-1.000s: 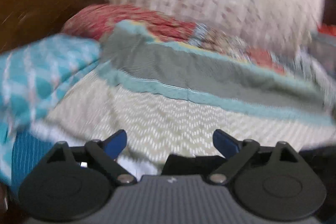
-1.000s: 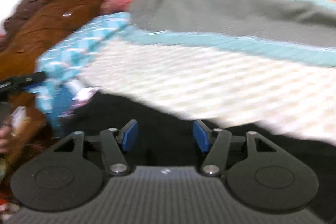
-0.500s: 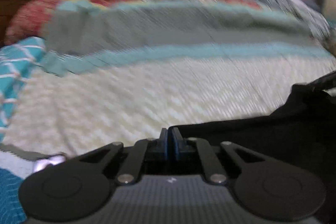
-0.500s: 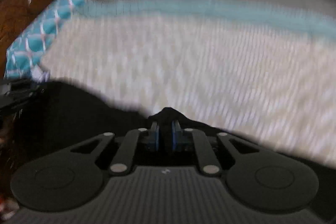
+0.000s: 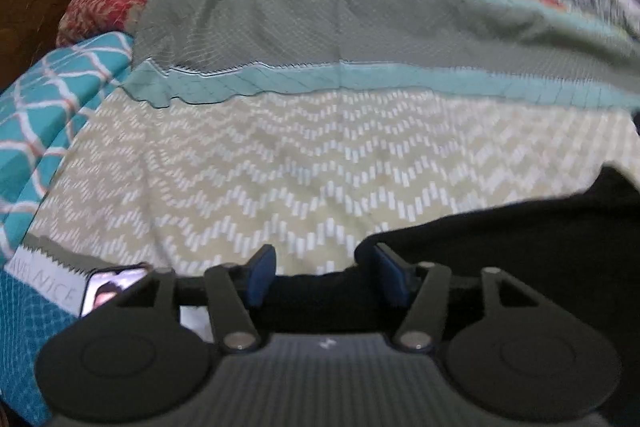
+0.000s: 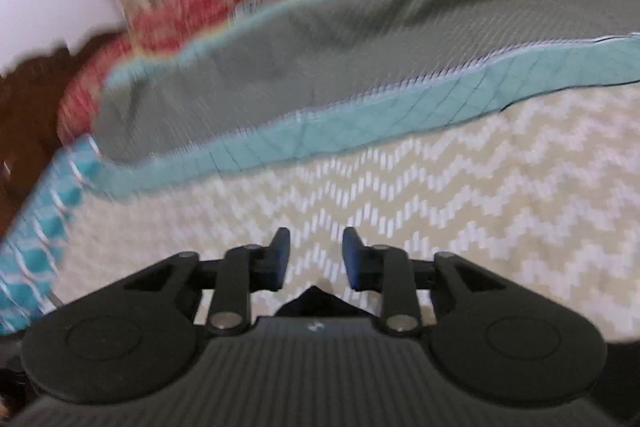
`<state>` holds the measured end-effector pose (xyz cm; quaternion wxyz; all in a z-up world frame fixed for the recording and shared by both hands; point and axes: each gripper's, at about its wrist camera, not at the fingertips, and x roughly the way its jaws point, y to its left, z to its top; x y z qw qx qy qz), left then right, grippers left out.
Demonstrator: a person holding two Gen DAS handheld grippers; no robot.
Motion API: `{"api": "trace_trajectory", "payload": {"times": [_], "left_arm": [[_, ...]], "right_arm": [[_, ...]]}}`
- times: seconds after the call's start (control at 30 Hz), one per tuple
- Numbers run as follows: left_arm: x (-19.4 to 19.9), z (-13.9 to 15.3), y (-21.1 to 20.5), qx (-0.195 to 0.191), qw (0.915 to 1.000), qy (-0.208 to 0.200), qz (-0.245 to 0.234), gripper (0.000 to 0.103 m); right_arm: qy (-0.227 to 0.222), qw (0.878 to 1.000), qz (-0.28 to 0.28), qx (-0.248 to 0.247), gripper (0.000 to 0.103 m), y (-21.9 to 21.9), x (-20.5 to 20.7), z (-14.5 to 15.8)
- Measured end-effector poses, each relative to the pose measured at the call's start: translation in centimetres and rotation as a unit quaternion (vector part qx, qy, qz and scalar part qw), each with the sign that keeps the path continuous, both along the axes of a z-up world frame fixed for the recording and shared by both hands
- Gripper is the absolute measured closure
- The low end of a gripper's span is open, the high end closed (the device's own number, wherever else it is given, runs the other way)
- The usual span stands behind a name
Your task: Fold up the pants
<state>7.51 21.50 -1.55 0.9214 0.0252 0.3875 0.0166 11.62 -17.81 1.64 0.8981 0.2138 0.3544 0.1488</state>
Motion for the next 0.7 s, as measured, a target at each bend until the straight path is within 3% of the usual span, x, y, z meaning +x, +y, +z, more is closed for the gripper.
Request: {"api": "trace_trajectory", "payload": {"times": [0.17, 0.3, 0.37, 0.43, 0.47, 0.57, 0.7], "left_arm": [[-3.6, 4.2, 1.8, -0.063, 0.9956, -0.054, 0.042, 0.045], [-5.1, 5.1, -1.3, -0.099, 0.9935, -0.055, -0.011, 0.044], [-5.2, 4.5, -4.1, -0.089, 0.9938, -0.044, -0.051, 0.044], [-4.9, 2.9, -6.9, -0.063, 0.9947, -0.02, -0.079, 0.044], [-4.6, 1.9, -8.0, -0.054, 0.9948, -0.005, -0.087, 0.044], [-3.3, -1.3, -9.7, -0.023, 0.9953, 0.062, -0.071, 0.044], [-3.5, -1.8, -10.4, -0.001, 0.9954, 0.068, -0.067, 0.043]], "right_arm": [[-0.023, 0.998, 0.05, -0.019, 0.07, -0.8, -6.2, 1.3], [0.028, 0.997, 0.072, -0.007, 0.07, 0.9, -6.5, -1.8], [0.069, 0.995, 0.069, -0.013, 0.07, 2.2, -5.3, -3.8], [0.104, 0.993, 0.054, 0.011, 0.071, 2.4, -3.7, -6.8], [0.092, 0.994, 0.037, 0.042, 0.071, 2.0, -3.5, -7.2], [0.122, 0.99, 0.028, 0.068, 0.071, 1.3, -2.5, -6.2], [0.053, 0.998, 0.032, 0.019, 0.07, -2.3, -6.2, -2.8]]}}
